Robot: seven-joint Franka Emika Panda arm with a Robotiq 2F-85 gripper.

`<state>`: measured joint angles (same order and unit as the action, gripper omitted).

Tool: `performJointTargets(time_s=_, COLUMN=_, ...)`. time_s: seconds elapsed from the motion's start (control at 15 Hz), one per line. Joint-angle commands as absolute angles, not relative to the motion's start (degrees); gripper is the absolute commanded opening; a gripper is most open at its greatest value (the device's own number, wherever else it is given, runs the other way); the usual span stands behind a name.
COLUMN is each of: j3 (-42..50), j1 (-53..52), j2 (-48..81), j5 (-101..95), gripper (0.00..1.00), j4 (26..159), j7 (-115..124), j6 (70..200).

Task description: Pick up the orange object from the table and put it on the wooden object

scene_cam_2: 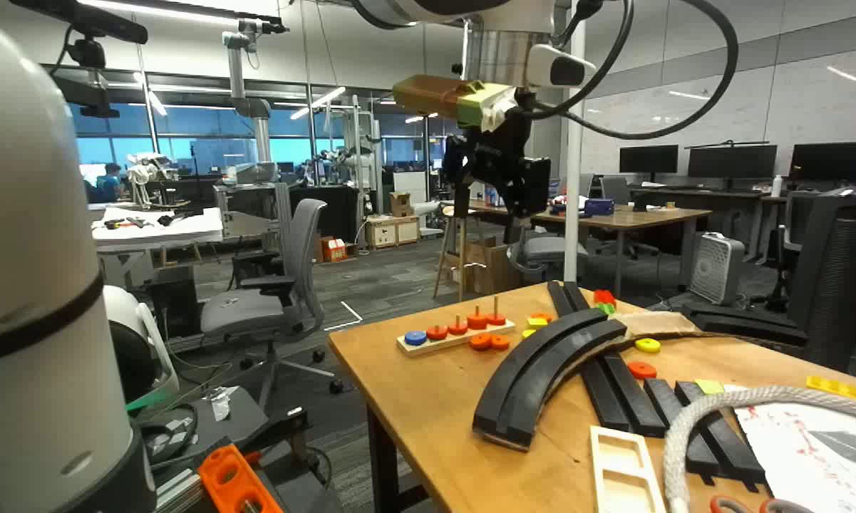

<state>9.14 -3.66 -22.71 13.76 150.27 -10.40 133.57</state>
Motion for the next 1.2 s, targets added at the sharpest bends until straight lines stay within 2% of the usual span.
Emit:
performJointTargets(time_s=0.0, j3=8.2, j1=-2.7, j2=-22.7, j5=14.2, gripper=1.0, j4=150.1, j7=-10.7, j6=133.3)
performJointTargets(time_s=0.47, j3=7.5, j1=-2.6, j2=-20.4, j5=13.7, gripper=1.0, j4=148.6, j7=-9.7, j6=133.1)
performJointTargets(time_s=1.13, j3=0.6, j1=-2.5, j2=0.6, j5=9.0, gripper=1.0, j4=130.2, j7=3.8, j6=132.7)
